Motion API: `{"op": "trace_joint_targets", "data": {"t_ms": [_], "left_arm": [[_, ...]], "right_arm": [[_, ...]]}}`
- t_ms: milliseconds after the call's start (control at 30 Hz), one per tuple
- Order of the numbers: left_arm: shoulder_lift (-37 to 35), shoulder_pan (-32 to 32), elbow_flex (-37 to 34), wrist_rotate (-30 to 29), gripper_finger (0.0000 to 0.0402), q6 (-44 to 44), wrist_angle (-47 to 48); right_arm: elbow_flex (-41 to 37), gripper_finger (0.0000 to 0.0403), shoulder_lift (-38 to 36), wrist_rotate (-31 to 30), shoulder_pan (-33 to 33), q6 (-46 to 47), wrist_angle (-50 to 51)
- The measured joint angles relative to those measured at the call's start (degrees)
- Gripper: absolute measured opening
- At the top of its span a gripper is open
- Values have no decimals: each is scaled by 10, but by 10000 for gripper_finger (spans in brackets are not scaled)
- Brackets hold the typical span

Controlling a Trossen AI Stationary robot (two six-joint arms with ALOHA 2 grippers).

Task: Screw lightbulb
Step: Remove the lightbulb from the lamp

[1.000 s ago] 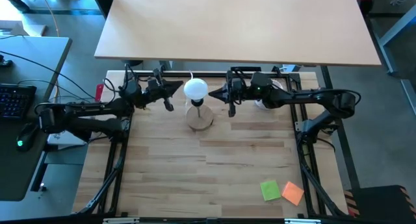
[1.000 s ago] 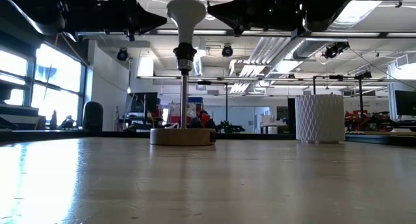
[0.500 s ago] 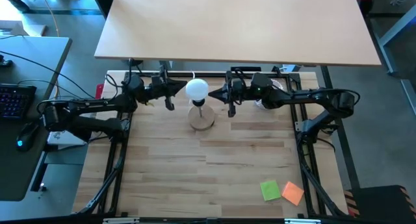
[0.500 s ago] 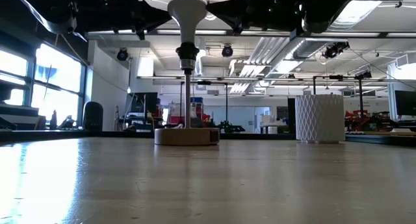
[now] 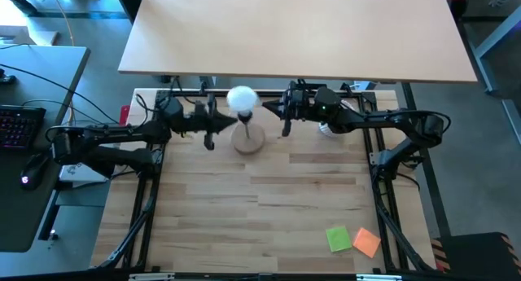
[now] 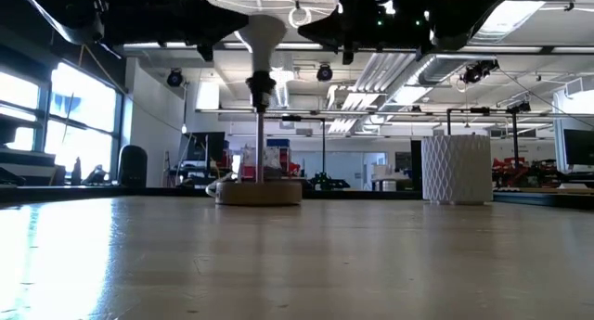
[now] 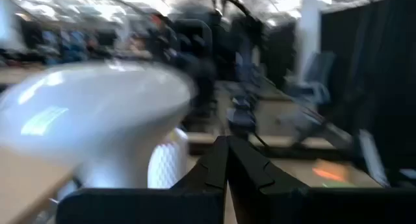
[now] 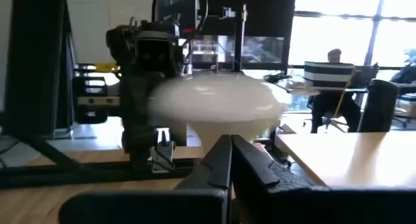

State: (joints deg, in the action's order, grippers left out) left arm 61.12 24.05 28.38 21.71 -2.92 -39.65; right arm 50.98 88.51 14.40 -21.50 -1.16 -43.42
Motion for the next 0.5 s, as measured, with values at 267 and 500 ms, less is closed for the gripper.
{"op": "trace_joint_targets", "data": {"t_ms": [267,500], "left_arm": [[-3,-18,2,-29,0,5,7],[-30,-11,2,-83,0,19,78]], "right_arm": [[0,0,-4,-19,0,-7,11],[0,0,-11,53,1,-8,-3]]}}
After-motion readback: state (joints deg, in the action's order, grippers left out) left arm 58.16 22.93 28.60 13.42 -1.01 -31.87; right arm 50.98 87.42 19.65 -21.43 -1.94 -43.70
